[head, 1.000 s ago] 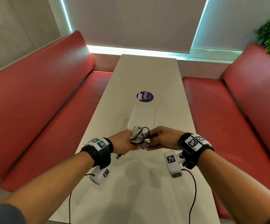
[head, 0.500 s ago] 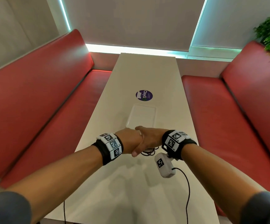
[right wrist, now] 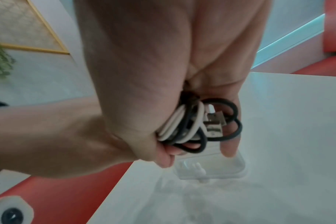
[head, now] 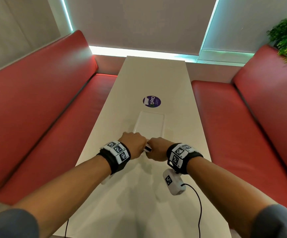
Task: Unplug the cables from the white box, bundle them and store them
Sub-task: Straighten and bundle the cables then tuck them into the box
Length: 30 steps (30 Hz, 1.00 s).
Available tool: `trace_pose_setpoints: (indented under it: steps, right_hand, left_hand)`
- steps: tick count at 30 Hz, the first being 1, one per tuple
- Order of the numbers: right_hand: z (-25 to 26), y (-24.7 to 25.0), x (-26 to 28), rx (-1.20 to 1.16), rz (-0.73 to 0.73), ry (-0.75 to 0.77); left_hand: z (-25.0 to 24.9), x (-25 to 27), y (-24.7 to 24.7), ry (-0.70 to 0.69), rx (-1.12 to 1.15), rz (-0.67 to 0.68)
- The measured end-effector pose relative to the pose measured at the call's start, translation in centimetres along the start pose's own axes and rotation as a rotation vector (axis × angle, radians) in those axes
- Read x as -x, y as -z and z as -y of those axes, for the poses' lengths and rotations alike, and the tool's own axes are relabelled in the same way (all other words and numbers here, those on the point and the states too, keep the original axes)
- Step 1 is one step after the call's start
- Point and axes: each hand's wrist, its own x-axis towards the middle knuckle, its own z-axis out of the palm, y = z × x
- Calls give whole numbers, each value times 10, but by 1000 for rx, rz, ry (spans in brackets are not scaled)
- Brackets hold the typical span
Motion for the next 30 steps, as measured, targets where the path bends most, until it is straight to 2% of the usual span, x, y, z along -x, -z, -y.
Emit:
trace_pose_setpoints:
  steps: [3,6,11,14,17,22,30]
  right_hand:
    - [-1,-5,2,-25,-31,35]
    - [-2,-10,2,-45,-3,72]
    - [2,-17,-3,36,-129,38]
    - [2,-16,-3,166,-196,50]
    - [2,-17,0,240,-197,87]
    - [2,-18,3,280,-220,119]
    - [3,-20,8,301,-245,135]
  left_hand:
    - [1,0,-2,-9,-3,57]
    - [-1,2,-5,-1,-11,79]
    - [-2,4,-6,9,-37,38]
    - [-2,4,-13,19,62,-4]
    - [-5,6,-15,56,137,33]
    - [-12,9,-10,67,87,0]
    - [-8,12,-14,-12,131,-43]
